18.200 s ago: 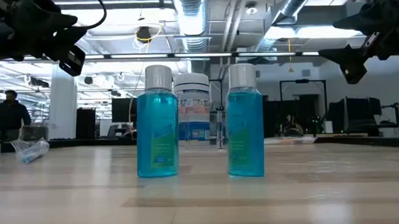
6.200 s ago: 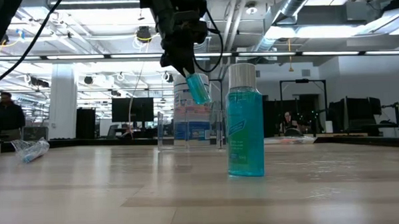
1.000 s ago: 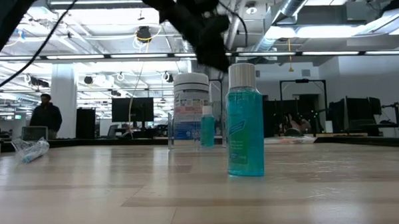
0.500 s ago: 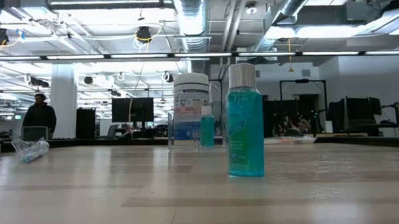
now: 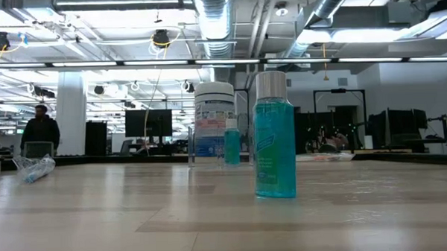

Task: Pick & Place toothbrushing station
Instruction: Put the mouthwash into the transparent organizer

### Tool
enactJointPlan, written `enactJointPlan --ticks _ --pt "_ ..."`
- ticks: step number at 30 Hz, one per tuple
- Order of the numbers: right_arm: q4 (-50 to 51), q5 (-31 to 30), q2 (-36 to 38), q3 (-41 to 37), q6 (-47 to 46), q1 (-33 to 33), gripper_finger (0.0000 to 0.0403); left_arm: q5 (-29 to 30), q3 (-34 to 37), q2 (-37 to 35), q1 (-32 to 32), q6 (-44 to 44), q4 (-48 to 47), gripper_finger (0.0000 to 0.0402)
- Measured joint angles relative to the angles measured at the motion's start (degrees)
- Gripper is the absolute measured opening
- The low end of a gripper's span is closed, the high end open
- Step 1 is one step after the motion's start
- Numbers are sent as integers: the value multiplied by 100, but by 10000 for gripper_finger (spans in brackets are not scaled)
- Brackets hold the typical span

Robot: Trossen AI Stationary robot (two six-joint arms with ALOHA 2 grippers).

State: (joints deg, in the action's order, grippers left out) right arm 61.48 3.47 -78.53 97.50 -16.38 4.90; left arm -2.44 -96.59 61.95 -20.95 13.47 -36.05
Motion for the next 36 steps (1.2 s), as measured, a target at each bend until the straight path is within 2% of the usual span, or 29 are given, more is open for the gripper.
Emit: enactJointPlan --ticks 5,9,12,17,21,28,36 --pt "-672 -625 -270 -604 -1758 -1001 221 -210 370 -192 11 -182 -40 144" --pt "-781 -1150 -740 -483 -2777 -1697 221 -555 533 -328 9 -87 118 144" --pt "-552 -1250 -1176 -216 -3193 -2104 217 -760 557 -362 44 43 171 144" --pt "333 -1249 -1952 465 -3318 -2580 201 -798 563 -355 272 215 365 144" --pt "394 -1203 -2456 956 -3148 -2828 197 -800 561 -325 534 221 389 144" --pt "515 -943 -3265 1814 -2967 -3050 215 -797 552 -86 861 199 364 144" --pt "787 -932 -3948 2394 -2992 -3096 215 -796 557 68 906 42 271 144"
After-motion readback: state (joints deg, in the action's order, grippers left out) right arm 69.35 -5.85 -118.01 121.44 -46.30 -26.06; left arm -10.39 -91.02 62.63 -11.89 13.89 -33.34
